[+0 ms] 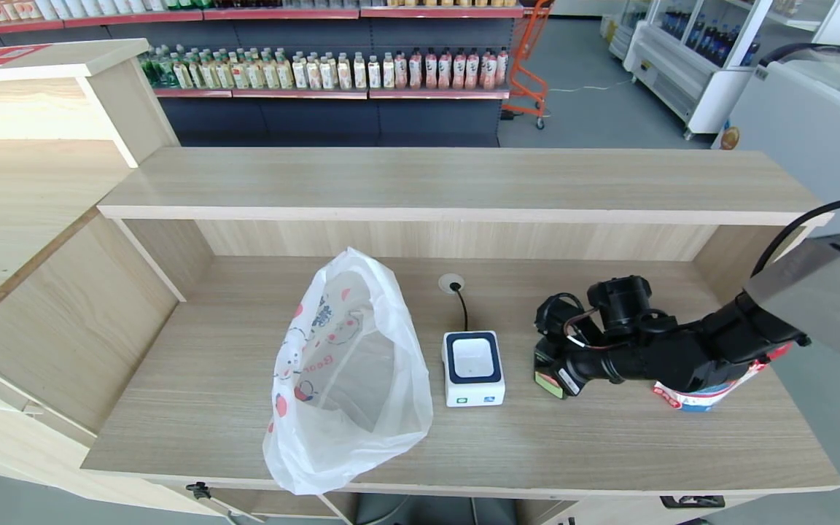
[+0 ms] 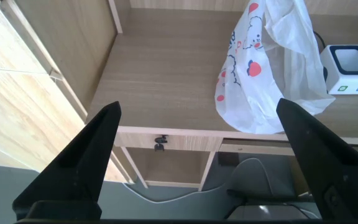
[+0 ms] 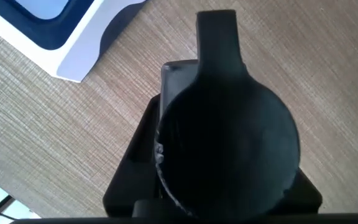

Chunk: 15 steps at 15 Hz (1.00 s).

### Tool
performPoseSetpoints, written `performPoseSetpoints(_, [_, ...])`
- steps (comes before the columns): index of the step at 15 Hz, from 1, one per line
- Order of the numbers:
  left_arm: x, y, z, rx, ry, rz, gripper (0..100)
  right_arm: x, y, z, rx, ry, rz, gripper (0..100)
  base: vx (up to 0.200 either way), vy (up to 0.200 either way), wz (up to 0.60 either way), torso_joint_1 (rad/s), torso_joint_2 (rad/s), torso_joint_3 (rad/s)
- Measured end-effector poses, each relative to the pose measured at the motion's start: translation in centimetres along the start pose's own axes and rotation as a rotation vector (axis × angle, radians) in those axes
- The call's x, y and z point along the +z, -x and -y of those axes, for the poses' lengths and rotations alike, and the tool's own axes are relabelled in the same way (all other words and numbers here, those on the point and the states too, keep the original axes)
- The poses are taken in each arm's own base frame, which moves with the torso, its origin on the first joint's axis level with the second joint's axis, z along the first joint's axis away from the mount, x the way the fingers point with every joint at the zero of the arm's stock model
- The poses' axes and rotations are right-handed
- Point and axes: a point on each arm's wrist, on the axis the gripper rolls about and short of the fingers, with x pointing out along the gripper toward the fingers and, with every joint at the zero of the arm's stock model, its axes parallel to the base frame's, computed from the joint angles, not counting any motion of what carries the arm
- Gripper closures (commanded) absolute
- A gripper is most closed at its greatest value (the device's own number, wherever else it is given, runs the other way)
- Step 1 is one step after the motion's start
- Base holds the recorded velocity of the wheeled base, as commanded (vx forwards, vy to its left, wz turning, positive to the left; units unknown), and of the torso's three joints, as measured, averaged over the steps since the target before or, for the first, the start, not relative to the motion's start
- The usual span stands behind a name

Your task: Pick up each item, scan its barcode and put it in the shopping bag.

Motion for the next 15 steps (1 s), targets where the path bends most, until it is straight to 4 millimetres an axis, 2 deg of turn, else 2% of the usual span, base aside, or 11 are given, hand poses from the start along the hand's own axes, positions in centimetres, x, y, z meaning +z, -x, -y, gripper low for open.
performPoseSetpoints(3, [0.0,0.0,0.0,0.0,0.0,0.0,0,-0.2,0.5,-0.1,-0.015,-0.001,0.022,100,0.0,0.0,0.0,0.0,0.0,0.0])
performPoseSetpoints(5, [0.0,0.0,0.0,0.0,0.0,0.0,0,-0.2,2.3,-0.1,-0.027,-0.039,0.029,100,0.0,0.0,0.0,0.0,0.0,0.0])
performPoseSetpoints(7, [0.0,0.0,0.0,0.0,0.0,0.0,0,-0.2,5.3,0.2,-0.066,-0.07,0.058,100,0.0,0.0,0.0,0.0,0.0,0.0])
performPoseSetpoints(9, [0.0,0.0,0.0,0.0,0.0,0.0,0,-0.8,9.7,0.4,-0.141,-0.076,0.122,100,0.0,0.0,0.0,0.0,0.0,0.0])
performPoseSetpoints(10, [0.0,0.0,0.0,0.0,0.0,0.0,0,-1.5,11.9,-0.3,-0.176,-0.032,0.155,100,0.0,0.0,0.0,0.0,0.0,0.0])
performPoseSetpoints(12, [0.0,0.0,0.0,0.0,0.0,0.0,0,-2.6,15.6,-1.2,-0.261,0.23,0.227,100,0.0,0.0,0.0,0.0,0.0,0.0])
performPoseSetpoints(15, [0.0,0.0,0.0,0.0,0.0,0.0,0,-2.8,18.0,-1.8,-0.211,0.696,0.4,100,0.0,0.0,0.0,0.0,0.0,0.0])
